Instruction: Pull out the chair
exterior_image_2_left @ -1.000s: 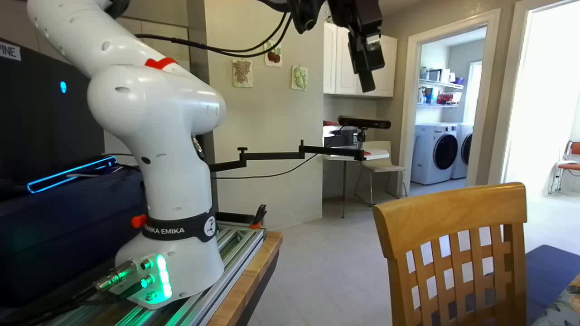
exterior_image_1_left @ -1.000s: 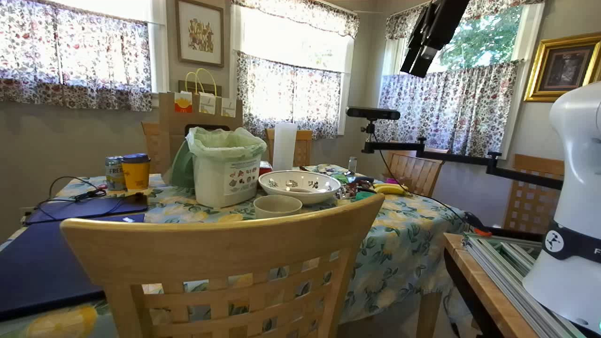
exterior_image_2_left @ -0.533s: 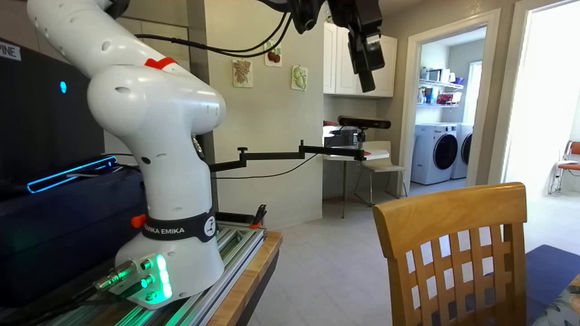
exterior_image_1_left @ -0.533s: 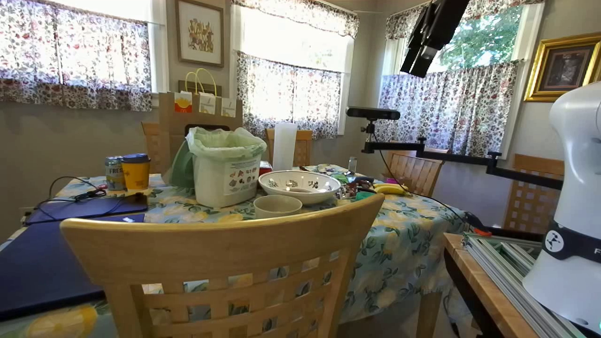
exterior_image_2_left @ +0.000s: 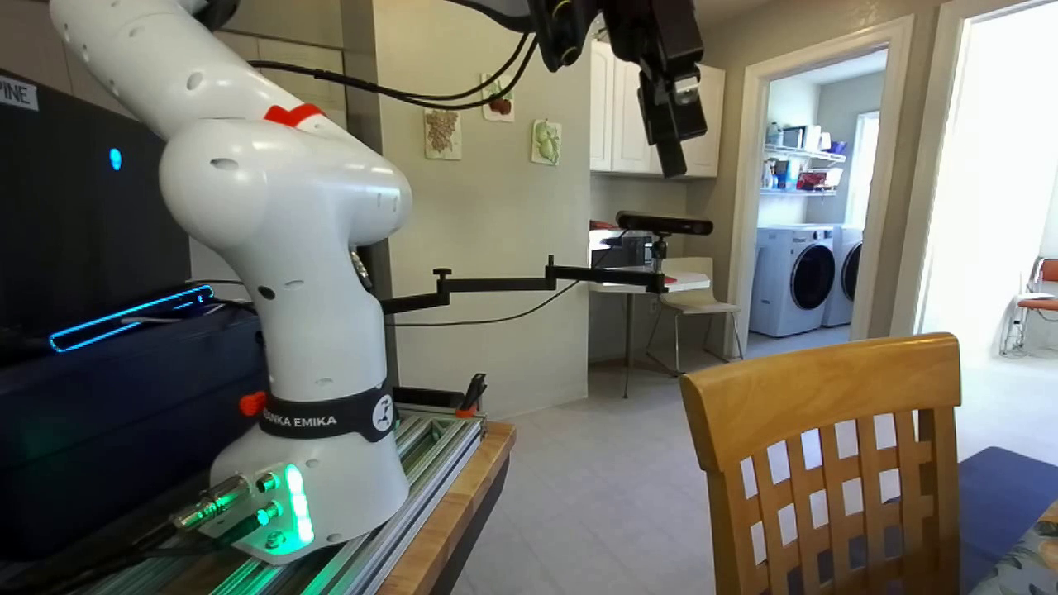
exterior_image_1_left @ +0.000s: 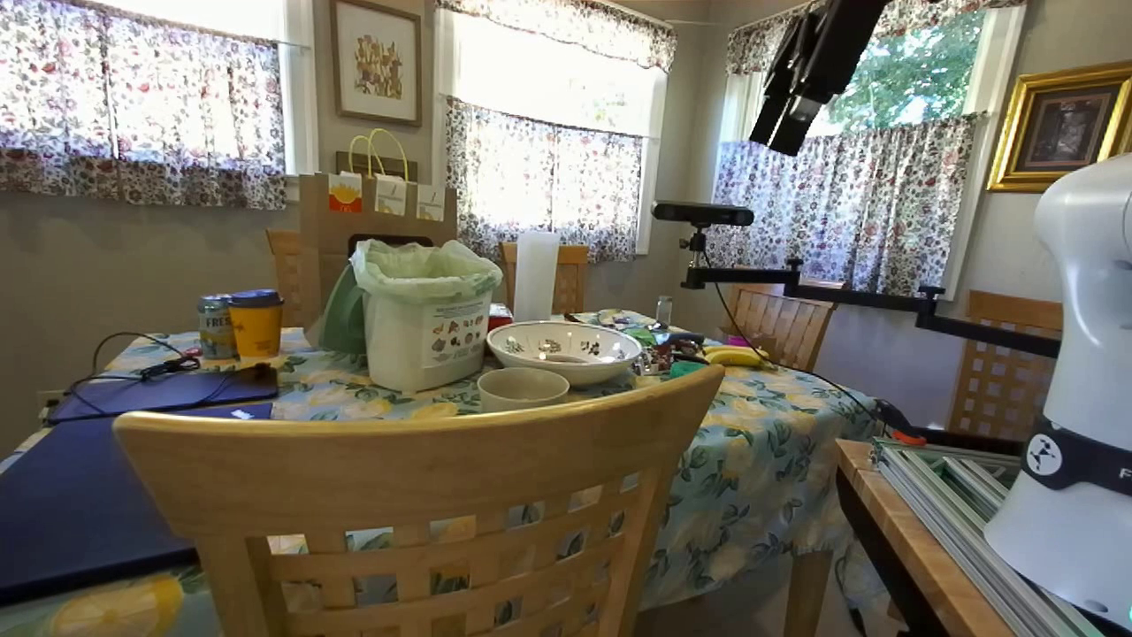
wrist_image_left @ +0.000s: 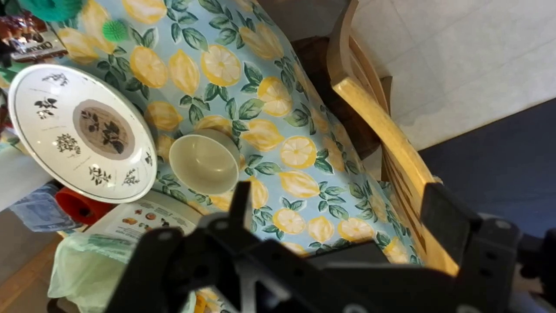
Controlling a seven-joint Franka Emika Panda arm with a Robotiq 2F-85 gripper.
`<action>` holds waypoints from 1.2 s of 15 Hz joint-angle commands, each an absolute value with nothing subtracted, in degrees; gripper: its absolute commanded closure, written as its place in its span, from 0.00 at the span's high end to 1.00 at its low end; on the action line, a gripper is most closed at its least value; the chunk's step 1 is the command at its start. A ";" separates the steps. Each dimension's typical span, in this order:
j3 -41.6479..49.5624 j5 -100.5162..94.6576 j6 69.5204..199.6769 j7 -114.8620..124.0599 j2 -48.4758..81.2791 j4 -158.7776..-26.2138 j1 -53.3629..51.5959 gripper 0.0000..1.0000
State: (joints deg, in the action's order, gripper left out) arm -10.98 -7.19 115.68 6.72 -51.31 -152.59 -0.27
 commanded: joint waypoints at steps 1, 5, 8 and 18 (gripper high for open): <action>-13.60 -8.26 120.28 7.76 -46.31 -151.42 -2.57 1.00; -17.56 -9.87 126.33 9.39 -40.04 -149.34 -2.54 1.00; -19.32 -12.08 128.58 10.97 -35.31 -146.78 -1.63 1.00; -18.03 -13.98 128.32 12.15 -30.81 -143.78 -3.77 1.00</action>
